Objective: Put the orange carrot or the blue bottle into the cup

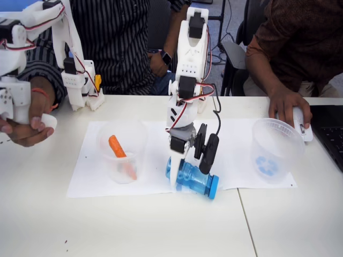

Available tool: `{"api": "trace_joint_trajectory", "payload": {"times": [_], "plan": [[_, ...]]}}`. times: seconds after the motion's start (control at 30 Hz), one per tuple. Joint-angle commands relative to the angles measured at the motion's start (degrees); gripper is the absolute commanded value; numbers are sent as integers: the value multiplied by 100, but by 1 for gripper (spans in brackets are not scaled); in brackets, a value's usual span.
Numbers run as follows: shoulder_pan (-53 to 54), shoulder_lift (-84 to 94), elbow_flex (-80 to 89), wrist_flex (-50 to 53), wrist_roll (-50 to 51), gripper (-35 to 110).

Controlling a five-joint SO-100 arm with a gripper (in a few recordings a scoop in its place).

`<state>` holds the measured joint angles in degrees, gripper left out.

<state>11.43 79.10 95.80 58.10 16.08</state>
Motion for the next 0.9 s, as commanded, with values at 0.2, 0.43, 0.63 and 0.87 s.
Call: {"api": "trace_joint_trajectory", "payload": {"times": [0.2, 0.43, 0.63, 0.87], "plan": [[-9, 1969, -501, 659, 18, 22], [-9, 2725, -501, 879, 18, 22], [-141, 3401, -501, 888, 18, 22], [-1020, 4201, -501, 835, 18, 22]]}}
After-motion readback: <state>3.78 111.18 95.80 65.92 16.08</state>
